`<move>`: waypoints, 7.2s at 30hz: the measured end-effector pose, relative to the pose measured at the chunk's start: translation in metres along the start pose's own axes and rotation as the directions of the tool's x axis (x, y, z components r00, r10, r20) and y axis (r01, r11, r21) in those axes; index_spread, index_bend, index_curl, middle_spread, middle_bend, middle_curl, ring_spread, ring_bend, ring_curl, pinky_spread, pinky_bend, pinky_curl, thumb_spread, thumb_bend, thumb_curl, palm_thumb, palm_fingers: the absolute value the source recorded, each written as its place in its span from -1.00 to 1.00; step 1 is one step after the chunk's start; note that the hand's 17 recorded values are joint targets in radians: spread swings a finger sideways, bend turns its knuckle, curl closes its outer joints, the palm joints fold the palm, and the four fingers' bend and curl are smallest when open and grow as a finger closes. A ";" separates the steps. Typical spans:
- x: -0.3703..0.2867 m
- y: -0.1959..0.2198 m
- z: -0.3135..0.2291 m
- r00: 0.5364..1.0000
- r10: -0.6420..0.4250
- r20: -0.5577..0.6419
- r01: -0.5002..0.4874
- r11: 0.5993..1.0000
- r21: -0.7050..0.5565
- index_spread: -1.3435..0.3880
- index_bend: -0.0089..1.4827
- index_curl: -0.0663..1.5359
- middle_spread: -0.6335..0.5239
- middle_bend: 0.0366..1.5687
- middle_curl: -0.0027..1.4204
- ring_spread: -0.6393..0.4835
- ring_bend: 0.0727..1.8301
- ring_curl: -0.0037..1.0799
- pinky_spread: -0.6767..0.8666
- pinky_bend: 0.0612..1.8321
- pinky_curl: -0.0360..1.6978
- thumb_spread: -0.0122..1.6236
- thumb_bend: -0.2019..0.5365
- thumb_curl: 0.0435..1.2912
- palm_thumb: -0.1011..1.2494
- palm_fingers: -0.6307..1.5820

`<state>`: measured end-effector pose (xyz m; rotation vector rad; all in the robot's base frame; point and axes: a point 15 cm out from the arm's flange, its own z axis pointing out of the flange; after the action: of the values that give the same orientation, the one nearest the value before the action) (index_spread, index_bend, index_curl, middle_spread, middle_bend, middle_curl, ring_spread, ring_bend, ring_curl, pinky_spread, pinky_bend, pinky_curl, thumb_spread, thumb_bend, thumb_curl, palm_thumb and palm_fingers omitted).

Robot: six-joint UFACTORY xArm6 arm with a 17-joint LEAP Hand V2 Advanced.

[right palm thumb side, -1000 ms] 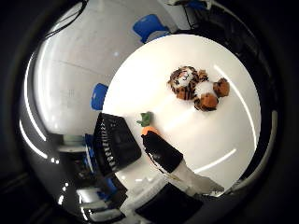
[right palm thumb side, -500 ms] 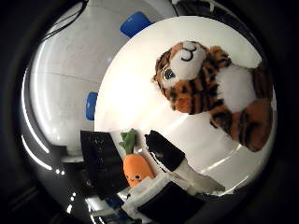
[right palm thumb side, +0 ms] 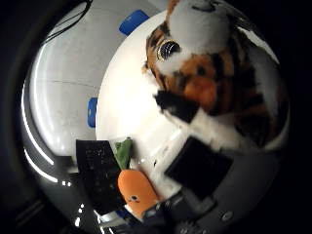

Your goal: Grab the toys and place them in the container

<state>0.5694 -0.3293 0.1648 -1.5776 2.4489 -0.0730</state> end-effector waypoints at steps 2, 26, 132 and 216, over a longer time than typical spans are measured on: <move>0.002 -0.001 -0.004 1.000 0.001 -0.002 -0.001 1.000 0.005 0.14 -0.23 -0.37 -0.27 0.13 -0.20 -0.27 0.18 -0.20 -0.58 0.09 -0.53 0.33 -0.46 -0.49 0.25 0.90; -0.118 0.095 -0.267 0.973 -0.178 0.149 0.179 0.984 0.009 0.29 0.47 0.06 -0.12 0.72 -0.02 -0.18 0.61 0.13 -0.38 0.40 -0.06 0.25 -0.49 -0.02 0.69 0.61; -0.089 0.221 -0.144 0.999 -0.023 0.048 0.038 0.936 -0.350 0.34 -0.77 -0.54 0.24 -0.60 -0.51 0.48 -0.37 -0.63 0.49 -0.38 -0.67 0.49 -0.50 -0.60 -0.08 -0.17; -0.112 0.171 -0.078 0.949 -0.206 -0.239 0.088 0.900 -0.427 0.14 0.17 0.08 -0.27 0.55 0.08 -0.27 0.46 0.07 -0.49 0.45 -0.40 -0.01 -0.49 -0.06 0.69 0.61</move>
<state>0.4442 -0.1630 0.2311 -2.0575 2.6815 0.2297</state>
